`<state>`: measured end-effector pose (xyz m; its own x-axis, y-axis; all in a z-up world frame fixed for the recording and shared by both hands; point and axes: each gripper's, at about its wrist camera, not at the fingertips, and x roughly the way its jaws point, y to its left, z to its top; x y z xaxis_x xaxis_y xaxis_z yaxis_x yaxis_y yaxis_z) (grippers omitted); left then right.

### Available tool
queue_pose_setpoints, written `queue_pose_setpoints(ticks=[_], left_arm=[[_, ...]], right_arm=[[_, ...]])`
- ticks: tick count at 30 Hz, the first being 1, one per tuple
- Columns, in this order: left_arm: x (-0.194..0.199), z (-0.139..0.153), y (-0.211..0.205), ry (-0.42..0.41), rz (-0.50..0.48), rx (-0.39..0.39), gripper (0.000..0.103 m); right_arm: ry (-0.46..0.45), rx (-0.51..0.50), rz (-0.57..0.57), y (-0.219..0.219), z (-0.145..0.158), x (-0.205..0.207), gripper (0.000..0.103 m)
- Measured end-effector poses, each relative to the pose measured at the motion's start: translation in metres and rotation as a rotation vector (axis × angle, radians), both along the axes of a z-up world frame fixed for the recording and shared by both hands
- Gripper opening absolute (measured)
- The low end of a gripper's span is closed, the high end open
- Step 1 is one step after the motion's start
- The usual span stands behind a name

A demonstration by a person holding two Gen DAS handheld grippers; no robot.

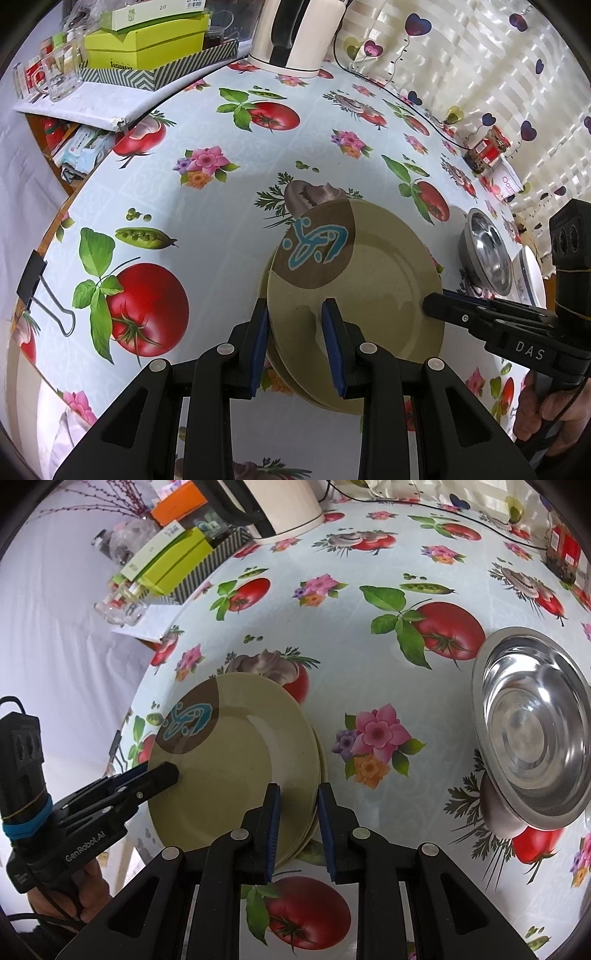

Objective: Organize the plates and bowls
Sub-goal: 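Lower the beige plate onto the plate stack with the right gripper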

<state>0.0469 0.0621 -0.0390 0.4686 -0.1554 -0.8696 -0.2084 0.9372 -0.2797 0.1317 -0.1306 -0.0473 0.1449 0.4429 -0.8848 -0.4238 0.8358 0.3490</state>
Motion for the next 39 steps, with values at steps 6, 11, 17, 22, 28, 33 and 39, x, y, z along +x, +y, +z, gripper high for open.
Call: queue_pose_setpoints(ticks=[6,11,17,22,28,33,39], left_arm=[[-0.002,0.001,-0.002,-0.004,-0.005,0.022,0.03],[-0.003,0.002,-0.004,-0.005,-0.007,0.041,0.03],[-0.004,0.001,-0.004,-0.011,-0.011,0.06,0.03],[-0.004,0.0,-0.004,-0.015,-0.007,0.074,0.03],[-0.005,-0.002,-0.001,-0.021,-0.005,0.065,0.03],[-0.006,-0.002,0.0,-0.029,0.004,0.064,0.03],[-0.005,0.0,0.0,-0.045,0.006,0.064,0.03]], right_arm=[[-0.037,-0.04,0.02,0.006,0.001,-0.004,0.021],[-0.061,-0.063,0.031,0.01,0.002,-0.007,0.022],[-0.08,-0.081,0.039,0.012,0.0,-0.008,0.022],[-0.094,-0.091,0.043,0.014,0.001,-0.009,0.022],[-0.106,-0.083,0.041,0.014,0.001,-0.009,0.022],[-0.119,-0.068,0.03,0.011,0.004,-0.01,0.022],[-0.134,-0.059,0.024,0.008,0.006,-0.013,0.022]])
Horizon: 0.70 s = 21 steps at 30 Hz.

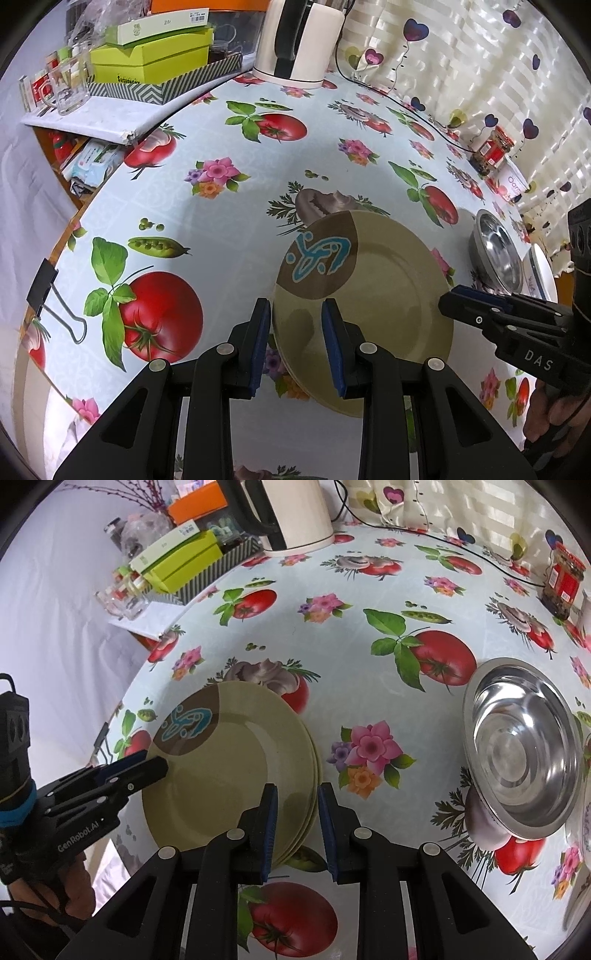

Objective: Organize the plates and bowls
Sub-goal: 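Lower the beige plate onto the plate stack with the right gripper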

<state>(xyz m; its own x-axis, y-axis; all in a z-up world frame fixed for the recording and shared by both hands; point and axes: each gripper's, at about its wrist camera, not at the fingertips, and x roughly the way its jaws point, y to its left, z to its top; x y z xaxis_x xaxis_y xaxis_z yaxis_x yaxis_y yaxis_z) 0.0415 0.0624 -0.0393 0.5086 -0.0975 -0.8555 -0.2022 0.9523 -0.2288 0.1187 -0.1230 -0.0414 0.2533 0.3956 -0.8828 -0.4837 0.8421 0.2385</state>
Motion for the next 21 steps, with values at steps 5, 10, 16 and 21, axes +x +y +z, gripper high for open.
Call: queue_pose_setpoints(ticks=[5,10,16,21], left_arm=[[-0.001,0.0,-0.003,0.002,-0.006,0.013,0.03],[-0.002,0.001,-0.001,-0.004,-0.001,0.007,0.03],[-0.005,0.008,0.001,-0.022,0.01,0.016,0.03],[-0.005,0.019,-0.003,-0.046,0.004,0.024,0.03]], right_arm=[[-0.009,-0.008,0.012,0.004,-0.001,-0.001,0.022],[-0.014,-0.005,0.014,0.003,0.0,-0.002,0.022],[-0.036,0.021,-0.012,-0.006,0.008,-0.002,0.022],[-0.064,0.046,-0.021,-0.016,0.019,-0.006,0.022]])
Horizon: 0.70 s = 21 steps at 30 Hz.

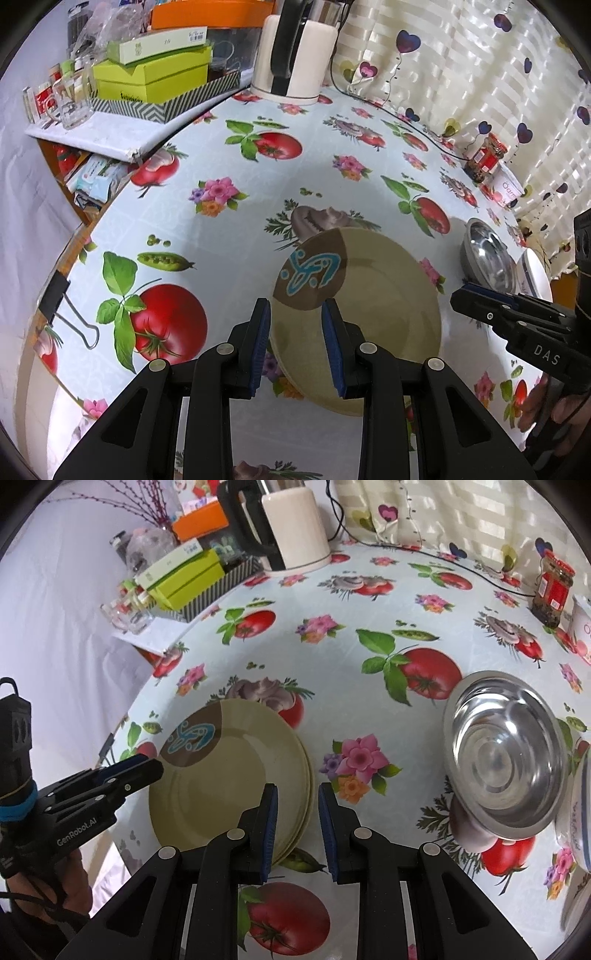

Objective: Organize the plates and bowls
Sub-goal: 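Lower the beige plate onto the plate stack with the right gripper, then open the right gripper and pull it back from the plate stack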

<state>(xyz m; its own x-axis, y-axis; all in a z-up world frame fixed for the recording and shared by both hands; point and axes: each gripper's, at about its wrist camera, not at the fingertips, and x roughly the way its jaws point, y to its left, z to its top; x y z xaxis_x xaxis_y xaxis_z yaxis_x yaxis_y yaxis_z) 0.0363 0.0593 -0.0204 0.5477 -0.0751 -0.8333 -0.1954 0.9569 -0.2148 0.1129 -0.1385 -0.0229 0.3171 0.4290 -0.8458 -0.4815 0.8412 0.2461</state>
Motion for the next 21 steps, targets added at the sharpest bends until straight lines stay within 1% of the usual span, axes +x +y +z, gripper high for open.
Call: queue_pose_setpoints(ticks=[6,13,17,21], left_arm=[[0.002,0.012,-0.011,-0.026,-0.027,0.015,0.03],[0.006,0.023,-0.028,-0.048,-0.068,0.025,0.03],[0.008,0.027,-0.039,-0.059,-0.098,0.027,0.03],[0.011,0.031,-0.048,-0.066,-0.122,0.026,0.03]], right_arm=[[-0.017,0.031,-0.013,-0.01,0.012,-0.006,0.022],[-0.052,0.027,-0.04,-0.026,0.026,-0.015,0.023],[-0.067,0.031,-0.077,-0.041,0.032,-0.019,0.028],[-0.072,0.036,-0.113,-0.056,0.035,-0.02,0.029]])
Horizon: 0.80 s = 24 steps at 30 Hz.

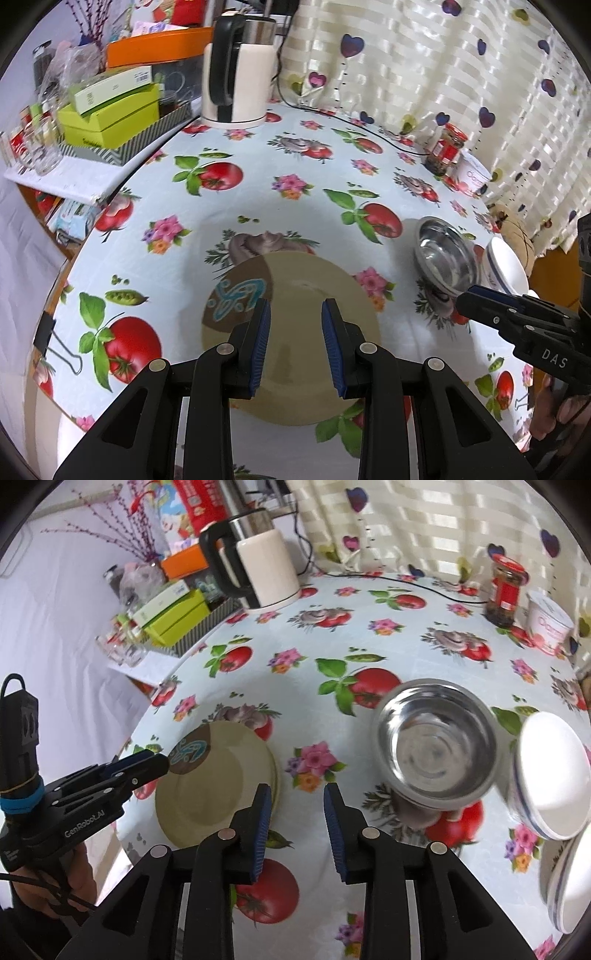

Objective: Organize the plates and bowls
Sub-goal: 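Open the right gripper and pull it back from the plate stack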

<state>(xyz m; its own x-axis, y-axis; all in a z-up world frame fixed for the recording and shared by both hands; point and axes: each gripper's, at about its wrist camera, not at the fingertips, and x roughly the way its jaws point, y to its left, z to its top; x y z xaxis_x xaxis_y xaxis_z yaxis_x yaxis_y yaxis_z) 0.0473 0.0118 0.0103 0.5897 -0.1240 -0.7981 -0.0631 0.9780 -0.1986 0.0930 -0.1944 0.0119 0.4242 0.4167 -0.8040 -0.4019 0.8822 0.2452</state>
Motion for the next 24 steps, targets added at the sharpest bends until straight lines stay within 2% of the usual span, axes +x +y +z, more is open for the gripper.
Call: queue_pose_setpoints(ticks=[13,24], left_arm=[[0.013,0.005,-0.024,-0.01,-0.071,-0.026,0.03],[0.024,-0.001,-0.044,0.005,-0.126,-0.059,0.03]], right_arm=[[-0.014,0.027,-0.1,-0.039,0.007,0.001,0.029],[0.015,0.041,-0.22,-0.077,-0.006,0.009,0.029]])
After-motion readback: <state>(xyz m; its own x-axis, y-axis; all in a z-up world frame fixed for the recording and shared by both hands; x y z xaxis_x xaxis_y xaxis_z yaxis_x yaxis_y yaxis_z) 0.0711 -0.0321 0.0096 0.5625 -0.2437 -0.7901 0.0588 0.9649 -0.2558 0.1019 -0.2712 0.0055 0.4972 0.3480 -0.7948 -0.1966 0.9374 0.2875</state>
